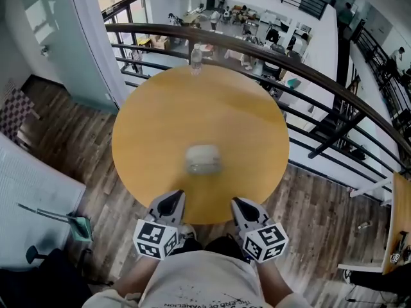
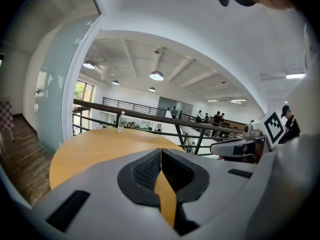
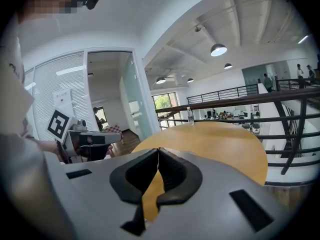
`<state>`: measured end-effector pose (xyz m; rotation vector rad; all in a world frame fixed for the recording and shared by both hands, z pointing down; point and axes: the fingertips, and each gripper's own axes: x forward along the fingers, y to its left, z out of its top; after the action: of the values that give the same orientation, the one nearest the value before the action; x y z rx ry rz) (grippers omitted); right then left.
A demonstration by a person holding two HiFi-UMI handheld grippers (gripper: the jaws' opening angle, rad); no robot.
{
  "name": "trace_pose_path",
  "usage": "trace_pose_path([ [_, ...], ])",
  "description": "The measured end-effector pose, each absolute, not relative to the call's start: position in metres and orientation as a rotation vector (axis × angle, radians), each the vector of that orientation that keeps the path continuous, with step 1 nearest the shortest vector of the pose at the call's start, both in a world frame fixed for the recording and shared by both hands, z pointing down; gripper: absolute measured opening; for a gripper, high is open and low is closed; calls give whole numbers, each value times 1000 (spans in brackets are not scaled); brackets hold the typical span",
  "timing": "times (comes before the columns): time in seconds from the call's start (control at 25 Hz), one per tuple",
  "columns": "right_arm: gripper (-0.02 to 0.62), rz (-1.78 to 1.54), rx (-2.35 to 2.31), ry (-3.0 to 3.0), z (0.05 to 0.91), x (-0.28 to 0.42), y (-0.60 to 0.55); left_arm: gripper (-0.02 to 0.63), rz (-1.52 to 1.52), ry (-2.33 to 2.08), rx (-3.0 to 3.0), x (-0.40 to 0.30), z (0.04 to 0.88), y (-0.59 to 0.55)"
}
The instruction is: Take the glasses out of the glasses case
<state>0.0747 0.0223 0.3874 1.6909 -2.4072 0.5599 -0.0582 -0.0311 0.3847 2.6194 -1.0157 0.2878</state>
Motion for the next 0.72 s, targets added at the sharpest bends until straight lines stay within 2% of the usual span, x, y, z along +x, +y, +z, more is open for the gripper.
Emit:
trace_pose_path([
  [0.72, 26, 506, 1362, -2458, 403, 86, -45, 26, 265, -1074, 2523, -28, 394, -73],
])
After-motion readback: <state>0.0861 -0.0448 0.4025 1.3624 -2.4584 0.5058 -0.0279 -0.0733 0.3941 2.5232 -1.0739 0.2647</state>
